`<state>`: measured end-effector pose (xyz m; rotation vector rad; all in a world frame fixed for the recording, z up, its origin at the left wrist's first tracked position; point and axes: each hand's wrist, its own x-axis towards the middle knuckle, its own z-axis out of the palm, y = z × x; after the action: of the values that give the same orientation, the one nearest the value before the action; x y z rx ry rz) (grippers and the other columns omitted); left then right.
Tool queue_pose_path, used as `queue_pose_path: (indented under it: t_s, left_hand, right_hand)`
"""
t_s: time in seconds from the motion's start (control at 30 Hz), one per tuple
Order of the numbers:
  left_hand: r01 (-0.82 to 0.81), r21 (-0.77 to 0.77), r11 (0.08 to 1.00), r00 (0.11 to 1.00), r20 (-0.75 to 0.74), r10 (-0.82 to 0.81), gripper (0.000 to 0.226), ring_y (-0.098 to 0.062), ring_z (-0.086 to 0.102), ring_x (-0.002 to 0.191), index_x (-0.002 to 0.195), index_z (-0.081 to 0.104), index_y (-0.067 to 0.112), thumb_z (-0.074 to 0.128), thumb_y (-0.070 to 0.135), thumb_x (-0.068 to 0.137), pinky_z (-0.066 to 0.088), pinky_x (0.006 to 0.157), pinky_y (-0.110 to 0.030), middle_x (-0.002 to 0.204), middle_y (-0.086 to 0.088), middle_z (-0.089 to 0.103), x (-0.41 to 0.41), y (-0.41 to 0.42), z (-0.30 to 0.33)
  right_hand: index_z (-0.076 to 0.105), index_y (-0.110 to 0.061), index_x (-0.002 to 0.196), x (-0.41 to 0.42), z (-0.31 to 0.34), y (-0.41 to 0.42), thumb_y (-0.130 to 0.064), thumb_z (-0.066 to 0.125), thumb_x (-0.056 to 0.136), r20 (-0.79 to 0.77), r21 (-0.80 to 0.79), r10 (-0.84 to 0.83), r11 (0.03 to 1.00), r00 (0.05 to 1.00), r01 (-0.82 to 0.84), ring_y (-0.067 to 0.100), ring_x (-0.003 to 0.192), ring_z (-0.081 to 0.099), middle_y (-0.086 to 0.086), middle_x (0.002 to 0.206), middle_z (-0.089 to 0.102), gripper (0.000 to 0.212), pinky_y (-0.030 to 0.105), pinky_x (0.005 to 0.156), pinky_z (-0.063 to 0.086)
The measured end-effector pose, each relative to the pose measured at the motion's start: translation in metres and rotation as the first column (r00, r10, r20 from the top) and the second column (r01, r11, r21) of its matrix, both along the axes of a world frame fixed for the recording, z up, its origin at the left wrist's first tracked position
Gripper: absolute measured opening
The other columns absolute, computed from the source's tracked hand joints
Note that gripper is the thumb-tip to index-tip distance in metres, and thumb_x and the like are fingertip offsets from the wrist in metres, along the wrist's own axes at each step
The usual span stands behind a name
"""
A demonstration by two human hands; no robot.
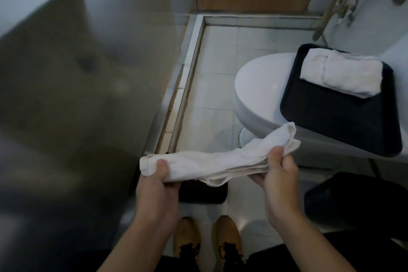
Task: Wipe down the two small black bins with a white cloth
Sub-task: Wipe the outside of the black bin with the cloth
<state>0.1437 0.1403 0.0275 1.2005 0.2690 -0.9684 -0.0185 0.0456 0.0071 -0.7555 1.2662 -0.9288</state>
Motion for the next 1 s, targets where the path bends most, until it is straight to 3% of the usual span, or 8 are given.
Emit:
queue_pose_path:
  t_s: [0.17,0.27,0.33,0.4,0.53,0.7,0.83,1.0]
  left_hand:
    - [0.115,-0.181,0.977,0.993,0.039,-0.110,0.047,-0.036,0.060,0.119,0.142,0.041,0.017,0.049,0.032,0.099,0.054,0.090,-0.049,0.135,-0.017,0.058,0.019,0.011,0.006]
    - [0.087,-0.126,0.988,0.993,0.086,-0.076,0.053,-0.025,0.064,0.113,0.143,0.042,0.014,0.052,0.035,0.096,0.058,0.083,-0.039,0.132,-0.013,0.059,0.022,0.009,0.013]
    - [0.164,-0.111,0.980,0.984,0.082,-0.156,0.057,-0.025,0.065,0.112,0.141,0.044,0.009,0.053,0.038,0.092,0.058,0.083,-0.036,0.131,-0.017,0.060,0.018,0.008,0.013]
    - [0.263,-0.084,0.961,0.964,0.065,-0.258,0.058,-0.030,0.066,0.110,0.138,0.045,0.008,0.055,0.038,0.089,0.060,0.078,-0.037,0.125,-0.019,0.064,0.009,0.005,0.016]
    - [0.298,-0.046,0.953,0.954,-0.011,-0.299,0.051,-0.037,0.069,0.101,0.133,0.050,0.013,0.062,0.036,0.089,0.058,0.078,-0.050,0.118,-0.021,0.067,-0.007,-0.003,0.020]
    - [0.267,-0.055,0.962,0.963,0.041,-0.265,0.059,-0.032,0.066,0.108,0.134,0.049,0.008,0.065,0.033,0.083,0.057,0.086,-0.045,0.124,-0.018,0.065,-0.003,-0.001,0.016]
    - [0.349,-0.132,0.928,0.937,0.038,-0.347,0.045,-0.028,0.066,0.111,0.132,0.049,0.004,0.060,0.020,0.091,0.053,0.096,-0.043,0.124,-0.017,0.065,-0.007,0.000,0.012]
    - [0.611,-0.022,0.791,0.762,0.284,-0.581,0.046,-0.013,0.065,0.113,0.125,0.054,0.028,0.063,0.003,0.088,0.052,0.097,-0.037,0.121,0.006,0.069,-0.023,0.002,0.009]
  right_hand:
    - [0.058,-0.006,0.122,-0.017,-0.003,0.019,-0.018,0.039,0.108,0.145,0.268,0.112,0.952,0.983,-0.148,0.033,0.090,0.074,0.017,0.105,0.074,0.027,0.039,0.072,0.063]
    - [0.058,0.004,0.124,-0.033,-0.008,0.030,-0.010,0.052,0.103,-0.017,0.359,0.275,0.899,0.961,-0.250,0.033,0.084,0.075,0.020,0.097,0.075,0.027,0.035,0.068,0.063]
    - [0.045,-0.007,0.142,-0.033,-0.010,0.033,-0.029,0.064,0.096,-0.431,0.261,0.433,0.900,0.792,-0.350,0.023,0.094,0.071,0.010,0.113,0.068,0.055,0.034,0.075,0.059]
    - [0.041,-0.030,0.142,-0.024,0.004,0.032,-0.058,0.065,0.084,-0.765,-0.035,0.350,0.816,0.540,-0.578,0.009,0.111,0.054,-0.008,0.127,0.050,0.069,0.030,0.088,0.047]
    - [0.062,-0.038,0.119,0.004,0.020,0.033,-0.061,0.075,0.075,-0.479,-0.253,0.700,0.468,0.530,-0.847,0.000,0.103,0.061,-0.019,0.108,0.067,0.051,0.029,0.086,0.053]
    - [0.073,-0.024,0.094,0.006,-0.004,0.037,-0.043,0.060,0.090,-0.461,-0.373,0.585,0.554,0.667,-0.744,0.017,0.075,0.070,-0.005,0.078,0.072,0.024,0.048,0.070,0.057]
    - [0.064,-0.032,0.072,0.005,-0.014,0.039,-0.021,0.058,0.099,-0.508,-0.392,0.461,0.628,0.728,-0.672,0.011,0.061,0.063,-0.007,0.063,0.063,0.030,0.039,0.060,0.053]
    - [0.067,-0.020,0.075,0.005,-0.013,0.038,-0.016,0.056,0.100,-0.417,-0.311,0.444,0.750,0.793,-0.584,0.002,0.062,0.058,-0.006,0.068,0.065,0.028,0.021,0.059,0.045]
